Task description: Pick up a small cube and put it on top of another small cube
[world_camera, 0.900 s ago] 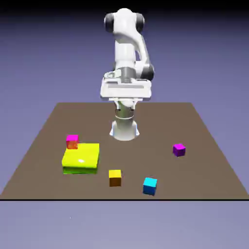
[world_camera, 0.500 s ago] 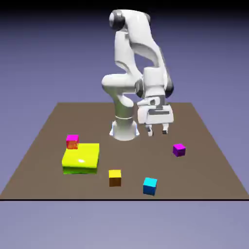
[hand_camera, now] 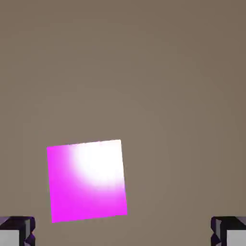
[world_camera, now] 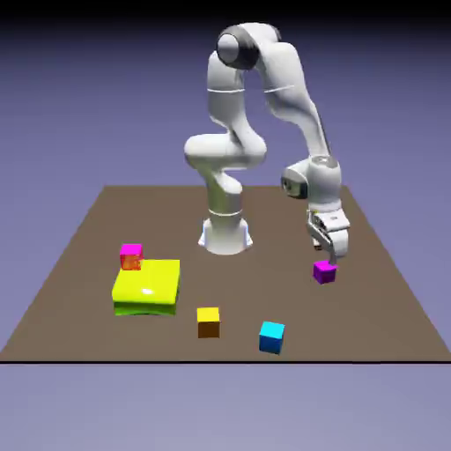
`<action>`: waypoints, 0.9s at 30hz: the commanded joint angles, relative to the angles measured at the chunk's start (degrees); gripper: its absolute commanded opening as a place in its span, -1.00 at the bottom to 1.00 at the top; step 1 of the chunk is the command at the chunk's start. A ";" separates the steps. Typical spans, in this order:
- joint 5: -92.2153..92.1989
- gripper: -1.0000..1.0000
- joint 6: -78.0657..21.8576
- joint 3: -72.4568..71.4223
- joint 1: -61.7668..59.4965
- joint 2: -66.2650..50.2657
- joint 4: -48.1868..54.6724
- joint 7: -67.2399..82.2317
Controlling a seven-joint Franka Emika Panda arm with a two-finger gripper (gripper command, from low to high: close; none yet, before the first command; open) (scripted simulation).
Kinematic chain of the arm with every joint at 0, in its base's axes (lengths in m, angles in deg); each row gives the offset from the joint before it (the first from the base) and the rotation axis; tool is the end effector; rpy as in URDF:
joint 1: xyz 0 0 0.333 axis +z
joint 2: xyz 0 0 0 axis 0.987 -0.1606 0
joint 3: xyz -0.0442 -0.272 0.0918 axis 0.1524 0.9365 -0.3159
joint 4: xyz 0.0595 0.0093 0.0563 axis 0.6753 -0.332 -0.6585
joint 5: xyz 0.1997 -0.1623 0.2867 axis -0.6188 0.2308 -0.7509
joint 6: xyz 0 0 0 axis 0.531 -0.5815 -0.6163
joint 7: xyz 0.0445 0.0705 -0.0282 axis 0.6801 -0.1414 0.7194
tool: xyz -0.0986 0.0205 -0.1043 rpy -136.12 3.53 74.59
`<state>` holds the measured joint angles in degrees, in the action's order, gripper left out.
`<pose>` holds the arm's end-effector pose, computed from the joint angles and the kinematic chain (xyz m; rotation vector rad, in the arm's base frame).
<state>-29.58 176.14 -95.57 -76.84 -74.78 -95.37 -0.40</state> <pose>0.2060 0.2910 0.1340 -2.5662 -1.6297 -0.0385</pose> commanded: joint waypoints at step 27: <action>22.93 -1.00 8.38 26.06 20.74 -10.93 2.60 -16.75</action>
<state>-6.61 184.48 -69.52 -56.10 -85.71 -92.78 -17.19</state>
